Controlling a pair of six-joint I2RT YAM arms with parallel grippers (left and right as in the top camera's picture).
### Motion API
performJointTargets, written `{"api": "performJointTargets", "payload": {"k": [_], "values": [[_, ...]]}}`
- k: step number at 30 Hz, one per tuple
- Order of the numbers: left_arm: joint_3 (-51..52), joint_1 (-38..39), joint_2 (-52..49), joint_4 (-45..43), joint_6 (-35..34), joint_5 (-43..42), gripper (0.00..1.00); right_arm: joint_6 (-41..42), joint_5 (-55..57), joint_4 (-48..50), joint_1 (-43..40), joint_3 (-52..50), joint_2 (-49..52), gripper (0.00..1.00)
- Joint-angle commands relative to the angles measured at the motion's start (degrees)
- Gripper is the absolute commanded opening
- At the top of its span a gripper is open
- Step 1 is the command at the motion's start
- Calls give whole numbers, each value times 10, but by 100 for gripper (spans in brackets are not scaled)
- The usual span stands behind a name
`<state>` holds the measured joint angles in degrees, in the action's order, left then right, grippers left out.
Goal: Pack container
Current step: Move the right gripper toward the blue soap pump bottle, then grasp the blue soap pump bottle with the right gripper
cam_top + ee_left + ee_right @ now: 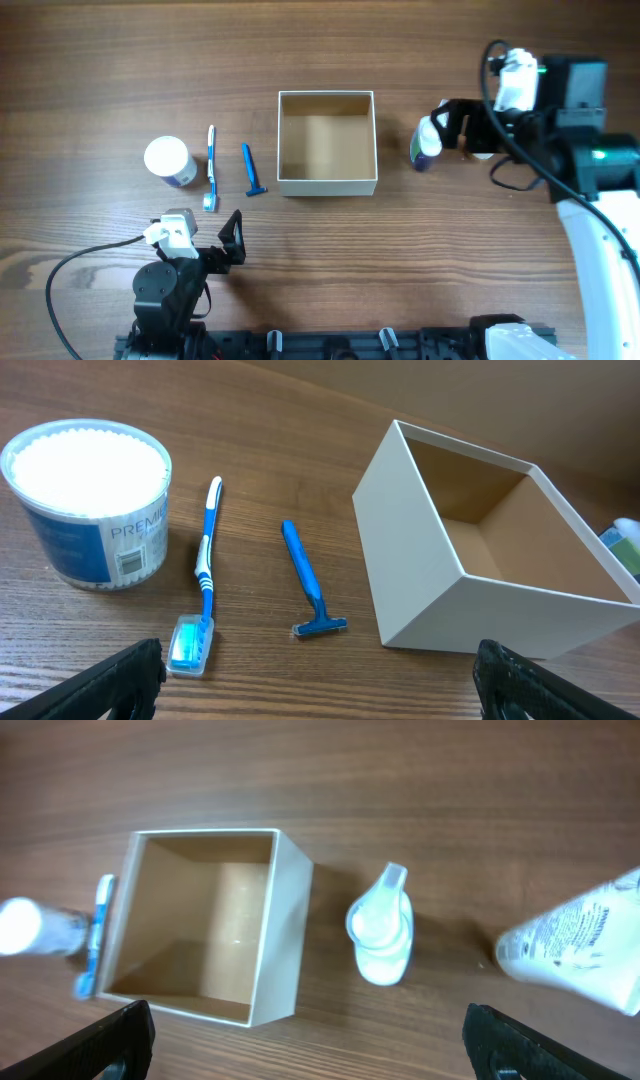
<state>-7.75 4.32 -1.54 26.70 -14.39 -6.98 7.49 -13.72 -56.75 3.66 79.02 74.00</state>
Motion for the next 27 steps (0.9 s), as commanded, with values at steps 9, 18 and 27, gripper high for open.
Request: {"api": "performJointTargets", "payload": {"k": [9,18,27], "values": [[0,-5,4,-1,7,-5,100,96,238,5,76,16,145,98],[0,-5,4,-1,7,-5,100,107,205,35,76,15,226,92],[0,-5,4,-1,7,-5,100,123,157,56,78,14,242,79]]}}
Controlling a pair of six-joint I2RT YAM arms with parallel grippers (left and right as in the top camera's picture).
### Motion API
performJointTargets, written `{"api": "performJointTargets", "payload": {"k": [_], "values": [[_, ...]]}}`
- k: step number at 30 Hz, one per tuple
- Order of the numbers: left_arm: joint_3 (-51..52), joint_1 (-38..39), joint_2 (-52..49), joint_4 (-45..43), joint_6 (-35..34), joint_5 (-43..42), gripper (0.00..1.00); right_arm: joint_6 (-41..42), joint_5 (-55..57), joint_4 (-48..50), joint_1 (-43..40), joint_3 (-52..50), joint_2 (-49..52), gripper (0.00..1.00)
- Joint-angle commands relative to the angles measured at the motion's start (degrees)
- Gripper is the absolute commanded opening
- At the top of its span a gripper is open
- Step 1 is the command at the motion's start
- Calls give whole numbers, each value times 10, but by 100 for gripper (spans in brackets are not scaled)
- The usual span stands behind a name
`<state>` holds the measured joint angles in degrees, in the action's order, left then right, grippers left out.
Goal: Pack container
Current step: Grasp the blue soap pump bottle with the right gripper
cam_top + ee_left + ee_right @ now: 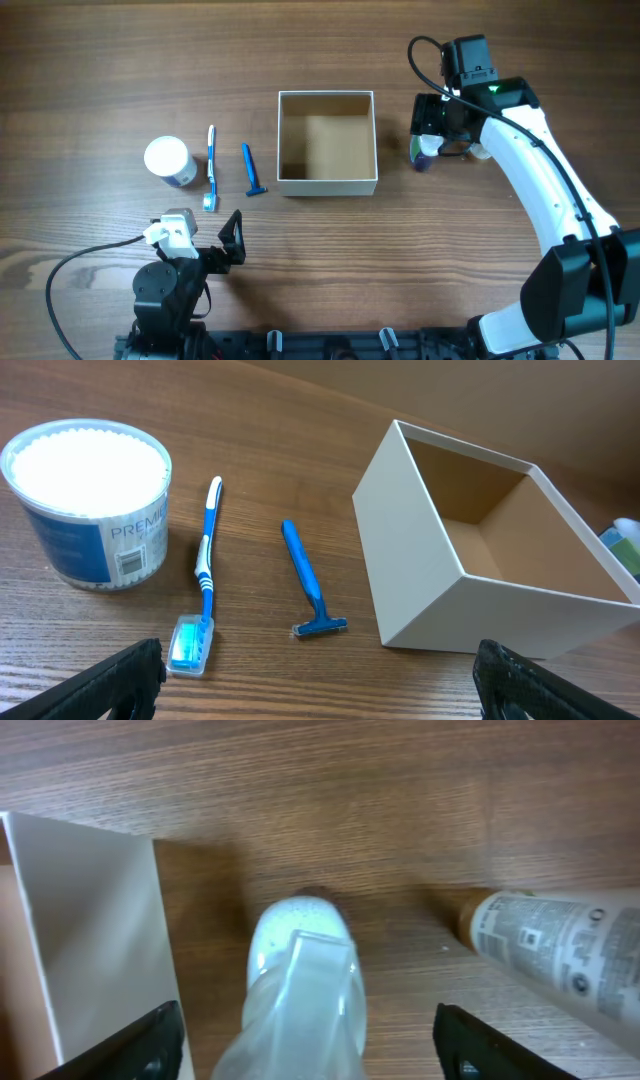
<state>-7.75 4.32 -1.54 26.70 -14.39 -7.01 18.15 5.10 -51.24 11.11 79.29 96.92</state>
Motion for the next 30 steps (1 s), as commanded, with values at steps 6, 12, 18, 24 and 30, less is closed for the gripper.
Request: {"api": "performJointTargets", "payload": {"k": [6,12,18,24,30], "values": [[0,-5,4,-1,7,-5,100,26,-35,-7,3,10,12,75],[0,-5,4,-1,7,-5,100,35,-35,-14,3,9,19,73],[0,-5,4,-1,7,-5,100,40,-33,-13,3,9,29,71],[0,-5,4,-1,7,-5,100,45,-30,-12,3,9,35,60],[0,-5,4,-1,7,-5,100,45,-30,-7,3,9,36,55]]}}
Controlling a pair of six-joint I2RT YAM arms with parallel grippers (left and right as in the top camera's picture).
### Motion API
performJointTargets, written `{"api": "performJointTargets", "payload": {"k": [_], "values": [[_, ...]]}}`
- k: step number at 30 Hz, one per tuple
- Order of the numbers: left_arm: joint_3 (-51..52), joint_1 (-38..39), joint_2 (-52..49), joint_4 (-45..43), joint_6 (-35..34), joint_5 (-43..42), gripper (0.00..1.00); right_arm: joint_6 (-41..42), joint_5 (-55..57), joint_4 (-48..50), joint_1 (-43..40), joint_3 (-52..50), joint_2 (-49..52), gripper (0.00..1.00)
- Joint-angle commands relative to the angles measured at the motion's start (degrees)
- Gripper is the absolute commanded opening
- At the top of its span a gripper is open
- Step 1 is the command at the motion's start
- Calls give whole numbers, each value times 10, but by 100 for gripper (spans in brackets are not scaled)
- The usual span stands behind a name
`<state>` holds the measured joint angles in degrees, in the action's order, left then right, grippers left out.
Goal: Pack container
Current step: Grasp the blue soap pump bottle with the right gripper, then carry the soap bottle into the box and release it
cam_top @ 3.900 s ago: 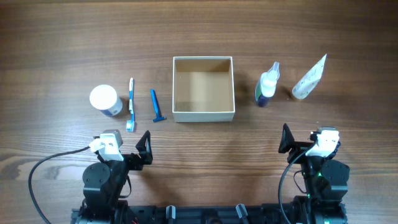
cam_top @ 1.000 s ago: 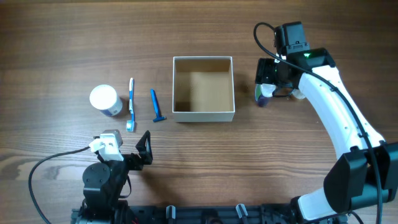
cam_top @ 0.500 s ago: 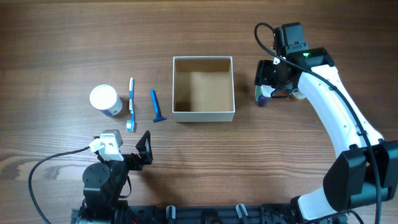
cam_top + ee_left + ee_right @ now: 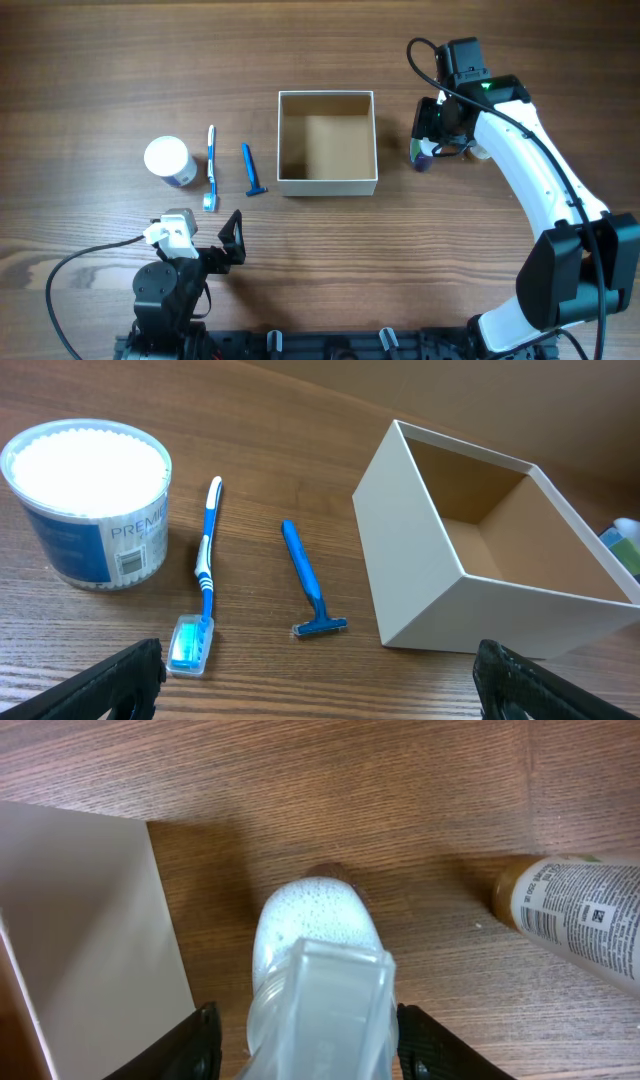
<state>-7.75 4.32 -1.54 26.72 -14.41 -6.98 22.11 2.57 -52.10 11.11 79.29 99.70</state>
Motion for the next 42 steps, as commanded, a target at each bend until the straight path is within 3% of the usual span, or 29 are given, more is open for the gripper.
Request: {"api": "performJointTargets", "payload": {"k": [1,7,11,24,32,33,42], "values": [[0,-5,4,-2,7,-5,100,5,-5,2,3,9,9,55],[0,-5,4,-2,7,-5,100,5,8,-1,3,9,24,54],[0,-5,4,-1,7,-5,100,5,28,5,3,9,26,42],[0,-5,4,-2,7,-5,100,-36,40,-13,14,27,-51,28],[0,-5,4,-2,7,-5,100,-86,41,-21,113,123,-169,15],[0,-5,4,-2,7,-5,100,-90,62,-17,168,155,-180,15],[0,-5,4,-2,7,-5,100,-36,66,16,236,158,-88,12]]}}
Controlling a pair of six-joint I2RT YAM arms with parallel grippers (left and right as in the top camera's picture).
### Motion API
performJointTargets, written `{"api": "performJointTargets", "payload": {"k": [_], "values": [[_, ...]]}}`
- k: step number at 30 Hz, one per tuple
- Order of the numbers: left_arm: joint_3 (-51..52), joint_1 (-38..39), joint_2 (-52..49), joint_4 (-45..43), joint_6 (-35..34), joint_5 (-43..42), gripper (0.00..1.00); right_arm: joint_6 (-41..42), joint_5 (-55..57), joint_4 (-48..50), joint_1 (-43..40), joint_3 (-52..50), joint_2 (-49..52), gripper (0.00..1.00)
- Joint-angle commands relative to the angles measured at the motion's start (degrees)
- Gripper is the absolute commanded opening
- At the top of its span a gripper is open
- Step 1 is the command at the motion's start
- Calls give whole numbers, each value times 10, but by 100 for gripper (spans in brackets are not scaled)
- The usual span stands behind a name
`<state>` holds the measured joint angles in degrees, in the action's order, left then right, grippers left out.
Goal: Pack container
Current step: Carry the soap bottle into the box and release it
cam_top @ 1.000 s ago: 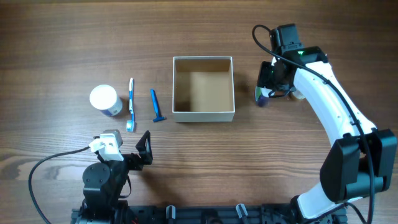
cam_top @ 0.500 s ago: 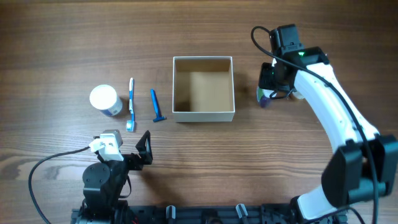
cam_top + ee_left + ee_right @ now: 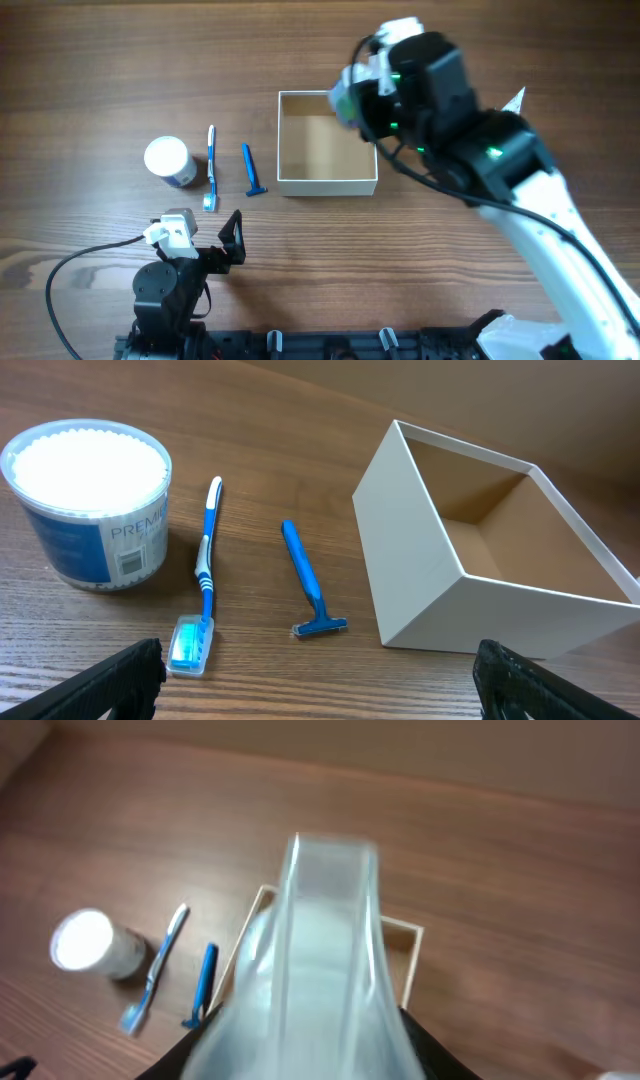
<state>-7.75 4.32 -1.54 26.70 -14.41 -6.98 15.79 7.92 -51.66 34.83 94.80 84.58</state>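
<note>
A pale translucent spray bottle (image 3: pixel 345 97) hangs high above the far right corner of the open white box (image 3: pixel 327 184), with my right gripper (image 3: pixel 366 100) shut on it. In the right wrist view the bottle (image 3: pixel 325 950) fills the middle, blurred, and the box rim (image 3: pixel 412 932) shows behind it. My left gripper (image 3: pixel 222 248) rests open near the table's front edge, nothing between its fingers. From the left wrist view the box (image 3: pixel 420 575) looks empty.
Left of the box lie a blue razor (image 3: pixel 252 170) and a blue-white toothbrush (image 3: pixel 211 165), then a tub of cotton swabs (image 3: pixel 170 160). The same razor (image 3: pixel 305 575), toothbrush (image 3: pixel 205 555) and tub (image 3: pixel 88 500) show in the left wrist view.
My right gripper was shut around the spray bottle standing on the table right of the box. Now it holds the bottle raised over the box's far right corner. The left arm has not moved.
My right gripper was open, well above the spray bottle and a lying lotion bottle right of the box. Then it was low over the spray bottle, open. Then its fingers were close round the bottle. Now the bottle is lifted over the box.
</note>
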Motion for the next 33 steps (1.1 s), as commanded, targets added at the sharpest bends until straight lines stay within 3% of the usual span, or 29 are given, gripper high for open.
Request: {"api": "performJointTargets", "payload": {"k": [1,9,19,23,26,29,33], "values": [[0,-5,4,-1,7,-5,100,29,13,13,-1,3,82,12],[0,-5,4,-1,7,-5,100,39,37,29,-7,3,210,12],[0,-5,4,-1,7,-5,100,67,45,56,-48,3,242,14],[0,-5,4,-1,7,-5,100,65,34,60,-57,3,246,32],[0,-5,4,-1,7,-5,100,48,21,66,-57,3,247,56],[0,-5,4,-1,7,-5,100,33,22,68,-57,4,238,66],[0,-5,4,-1,7,-5,100,33,22,66,-57,4,191,72]]}}
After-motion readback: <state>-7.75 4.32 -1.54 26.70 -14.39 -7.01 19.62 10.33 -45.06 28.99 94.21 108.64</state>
